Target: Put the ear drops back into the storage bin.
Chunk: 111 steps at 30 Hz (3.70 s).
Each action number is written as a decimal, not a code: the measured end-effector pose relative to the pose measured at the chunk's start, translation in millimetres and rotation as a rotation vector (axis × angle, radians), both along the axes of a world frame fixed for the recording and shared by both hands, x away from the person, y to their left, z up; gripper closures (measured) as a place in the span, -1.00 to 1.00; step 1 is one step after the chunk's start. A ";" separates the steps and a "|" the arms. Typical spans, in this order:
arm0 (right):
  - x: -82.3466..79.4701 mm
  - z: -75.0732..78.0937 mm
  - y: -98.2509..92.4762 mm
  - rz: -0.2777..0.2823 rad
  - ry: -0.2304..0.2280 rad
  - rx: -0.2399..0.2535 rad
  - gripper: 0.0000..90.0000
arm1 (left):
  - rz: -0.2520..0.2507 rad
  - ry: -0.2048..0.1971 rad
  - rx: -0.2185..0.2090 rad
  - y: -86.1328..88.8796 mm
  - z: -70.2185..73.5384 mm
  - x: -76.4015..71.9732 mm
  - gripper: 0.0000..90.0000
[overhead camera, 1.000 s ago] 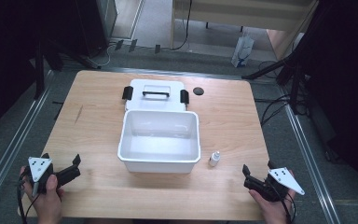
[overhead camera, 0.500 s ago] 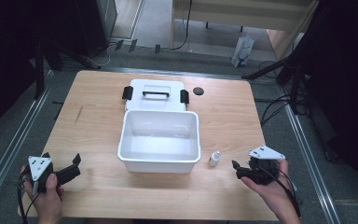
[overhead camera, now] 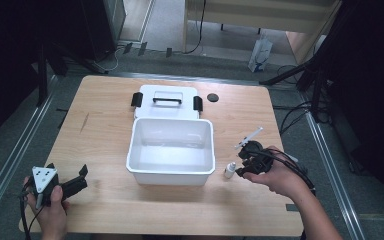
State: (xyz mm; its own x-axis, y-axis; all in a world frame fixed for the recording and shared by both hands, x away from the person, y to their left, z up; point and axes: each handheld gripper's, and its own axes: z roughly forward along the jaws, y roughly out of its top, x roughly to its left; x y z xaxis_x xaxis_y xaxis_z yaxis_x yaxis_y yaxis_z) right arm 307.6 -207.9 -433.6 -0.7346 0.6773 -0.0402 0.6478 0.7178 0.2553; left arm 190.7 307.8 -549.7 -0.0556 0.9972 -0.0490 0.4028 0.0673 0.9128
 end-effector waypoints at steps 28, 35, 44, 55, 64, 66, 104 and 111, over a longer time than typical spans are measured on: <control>27.8 -15.9 28.4 -0.021 0.122 -0.123 0.61 | -0.001 0.013 -0.006 0.5 -0.3 1.2 -0.99; 25.8 2.4 19.2 -0.009 0.105 -0.111 0.61 | -0.001 0.014 -0.006 -0.2 -0.4 1.3 -0.99; 21.7 45.5 16.9 0.025 0.045 -0.102 0.61 | -0.002 0.015 -0.008 -0.2 -0.4 1.5 -0.99; 22.7 95.1 27.2 0.032 0.007 -0.074 0.61 | -0.002 0.016 -0.010 0.2 -0.5 2.0 -0.99; 25.4 123.1 44.2 0.053 -0.016 -0.060 0.61 | -0.005 0.021 -0.012 0.6 -0.3 2.1 -0.99; 25.4 125.0 46.3 0.058 -0.014 -0.060 0.61 | -0.005 0.021 -0.012 0.6 -0.3 2.1 -0.99; 35.6 77.4 119.8 0.321 -0.016 -0.115 0.61 | -0.010 0.027 -0.009 -0.6 -1.0 3.8 -0.99; 37.1 64.0 118.9 0.352 -0.019 -0.123 0.61 | -0.013 0.028 -0.004 -1.1 -1.1 3.9 -0.99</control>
